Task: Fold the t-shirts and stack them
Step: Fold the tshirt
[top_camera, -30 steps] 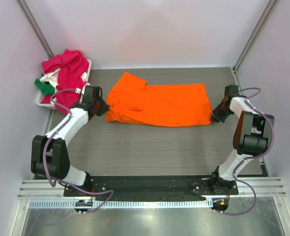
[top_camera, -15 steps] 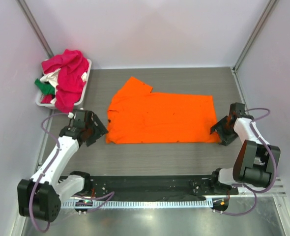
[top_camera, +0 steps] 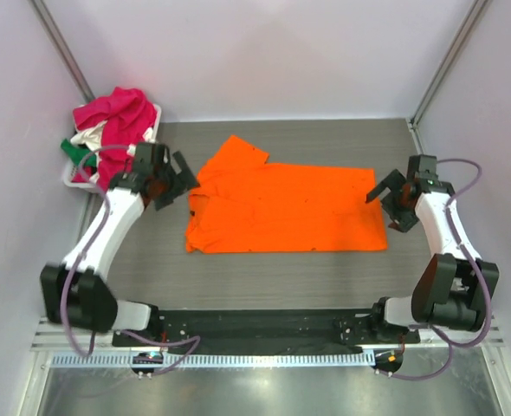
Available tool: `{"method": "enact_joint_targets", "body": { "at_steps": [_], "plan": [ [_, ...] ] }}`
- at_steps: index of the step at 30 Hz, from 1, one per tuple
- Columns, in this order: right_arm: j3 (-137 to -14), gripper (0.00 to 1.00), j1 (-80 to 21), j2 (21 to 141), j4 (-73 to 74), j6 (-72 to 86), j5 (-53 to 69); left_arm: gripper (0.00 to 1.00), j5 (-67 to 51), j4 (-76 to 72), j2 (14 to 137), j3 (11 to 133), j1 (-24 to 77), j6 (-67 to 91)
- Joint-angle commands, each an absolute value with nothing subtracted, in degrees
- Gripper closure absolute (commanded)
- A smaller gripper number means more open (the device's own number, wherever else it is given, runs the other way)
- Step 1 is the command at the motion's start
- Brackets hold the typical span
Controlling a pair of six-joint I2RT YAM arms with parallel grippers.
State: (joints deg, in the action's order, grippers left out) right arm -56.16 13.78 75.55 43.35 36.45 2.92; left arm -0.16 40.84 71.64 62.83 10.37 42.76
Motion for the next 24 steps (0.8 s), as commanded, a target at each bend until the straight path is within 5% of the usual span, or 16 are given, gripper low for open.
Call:
{"method": "enact_joint_targets", "body": {
  "at_steps": [1,16,24],
  "plan": [
    [-62.04,0.0,9.76,79.27,41.84,32.88,4.66,0.08,-3.25,32.26,86.01,75.09,10.28,35.43],
    [-61.7,0.0,2.99,78.32,36.48,27.86,11.42,0.15,-14.67,25.06,150.53,142.52,9.84,33.12],
    [-59.94,0.0,0.97,74.8,35.33,29.09,13.1,0.24,-13.71,11.43,160.22,144.84,9.67,46.04]
  ]
}}
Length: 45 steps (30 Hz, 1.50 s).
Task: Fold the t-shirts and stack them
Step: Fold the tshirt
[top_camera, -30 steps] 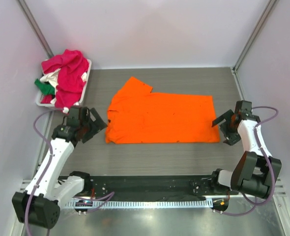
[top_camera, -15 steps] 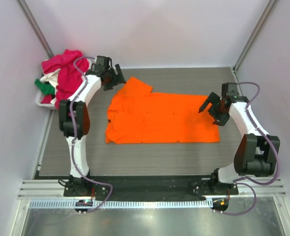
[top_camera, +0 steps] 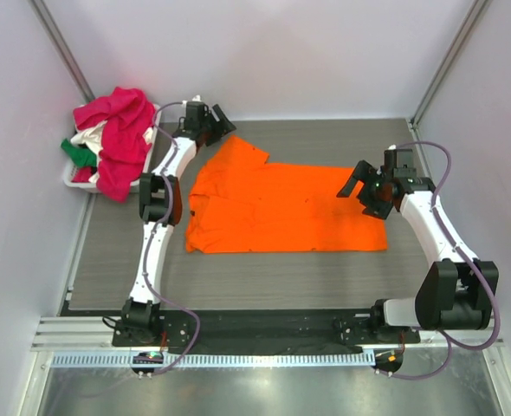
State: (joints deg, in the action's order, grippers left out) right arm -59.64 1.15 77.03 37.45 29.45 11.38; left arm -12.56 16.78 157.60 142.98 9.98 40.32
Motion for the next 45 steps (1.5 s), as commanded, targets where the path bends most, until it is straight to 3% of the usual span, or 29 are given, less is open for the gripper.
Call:
{"method": "enact_joint_targets", "body": {
  "at_steps": [1,7,15,21,22,24,29,34,45],
  "plan": [
    [-60.2,0.0,0.97,74.71,35.42,28.92,12.75,0.26,-14.15,11.43,161.09,145.1,10.19,46.75],
    [-60.73,0.0,0.97,76.37,35.77,29.18,10.64,0.35,-13.72,11.77,158.56,138.53,12.74,45.7],
    [-60.29,0.0,0.97,76.82,35.77,29.27,9.76,0.55,-10.37,16.0,157.5,136.4,13.62,42.98],
    [-61.35,0.0,0.97,79.36,35.69,30.06,8.0,0.78,-10.19,16.35,157.67,136.93,13.54,42.63],
    [-61.52,0.0,0.97,80.93,35.34,30.41,6.95,0.9,-10.37,16.35,157.76,137.19,13.45,42.63],
    [-62.66,0.0,1.14,82.7,34.37,30.94,6.86,1.0,-10.89,16.26,158.55,137.98,13.19,43.06],
    [-72.14,0.03,3.6,93.3,32.17,32.08,2.39,1.0,-12.3,16.35,158.82,138.78,12.83,43.33],
    [-85.31,0.22,7.38,105.36,32.17,31.64,-3.33,1.0,-12.39,14.07,151.36,132.38,12.48,43.42],
    [-102.74,0.37,8.0,124.62,35.77,27.42,-8.96,1.0,-15.12,13.27,147.92,130.08,11.78,44.74]
  ]
}}
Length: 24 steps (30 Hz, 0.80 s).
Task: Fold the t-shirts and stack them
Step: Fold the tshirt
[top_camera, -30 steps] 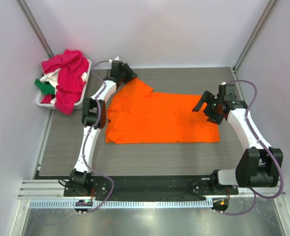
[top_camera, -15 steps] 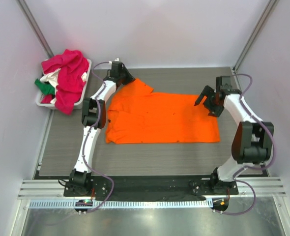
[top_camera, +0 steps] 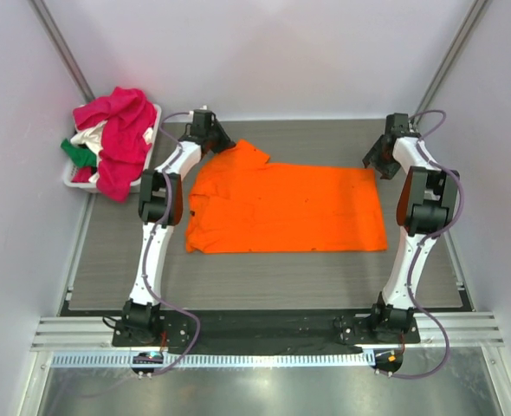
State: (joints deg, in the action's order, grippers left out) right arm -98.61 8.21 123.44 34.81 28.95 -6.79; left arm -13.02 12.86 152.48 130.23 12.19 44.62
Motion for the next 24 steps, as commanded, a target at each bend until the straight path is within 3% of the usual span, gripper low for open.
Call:
{"method": "enact_joint_targets", "body": {
  "at_steps": [1,8,9,12,16,24],
  "plan": [
    [-103.88,0.39,8.0,126.02,35.77,27.33,-8.88,1.0,-15.2,13.27,147.75,129.82,11.78,44.74],
    [-106.61,0.51,8.0,129.9,35.86,27.07,-7.39,1.0,-15.38,13.01,146.95,129.73,11.78,44.47],
    [-106.7,0.59,8.0,130.16,35.77,26.9,-7.3,1.0,-15.47,12.92,146.78,129.81,11.69,44.39],
    [-107.14,0.72,8.0,130.52,35.77,26.9,-7.03,1.0,-15.38,12.92,146.34,129.99,11.78,44.3],
    [-107.14,0.99,8.0,130.08,35.77,27.07,-6.77,1.0,-15.03,13.01,145.46,130.69,11.78,44.12],
    [-107.4,0.99,8.0,128.15,35.77,26.98,-5.54,1.0,-15.12,14.15,142.65,131.4,11.69,44.21]
  ]
}}
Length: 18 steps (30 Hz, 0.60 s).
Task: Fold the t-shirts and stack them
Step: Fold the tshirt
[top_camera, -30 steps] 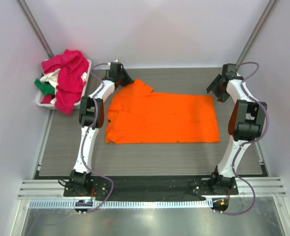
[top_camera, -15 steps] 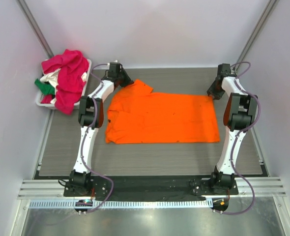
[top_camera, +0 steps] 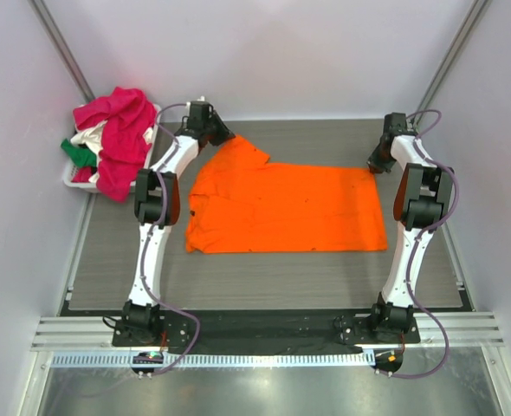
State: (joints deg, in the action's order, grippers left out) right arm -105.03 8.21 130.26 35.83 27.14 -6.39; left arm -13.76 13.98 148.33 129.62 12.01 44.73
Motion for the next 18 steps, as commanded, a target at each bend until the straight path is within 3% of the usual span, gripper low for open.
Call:
{"method": "enact_joint_targets", "body": {
  "at_steps": [1,8,18],
  "plan": [
    [-107.58,0.99,7.91,127.54,35.86,26.81,-4.93,1.0,-15.03,14.24,142.12,130.7,11.78,43.86],
    [-105.12,0.99,7.29,122.45,35.69,26.45,-4.22,1.0,-14.68,14.33,132.91,121.83,11.78,42.45],
    [-89.23,0.99,7.29,108.74,32.96,26.54,-4.39,1.0,-13.54,12.57,117.61,99.07,12.04,39.99]
  ]
}}
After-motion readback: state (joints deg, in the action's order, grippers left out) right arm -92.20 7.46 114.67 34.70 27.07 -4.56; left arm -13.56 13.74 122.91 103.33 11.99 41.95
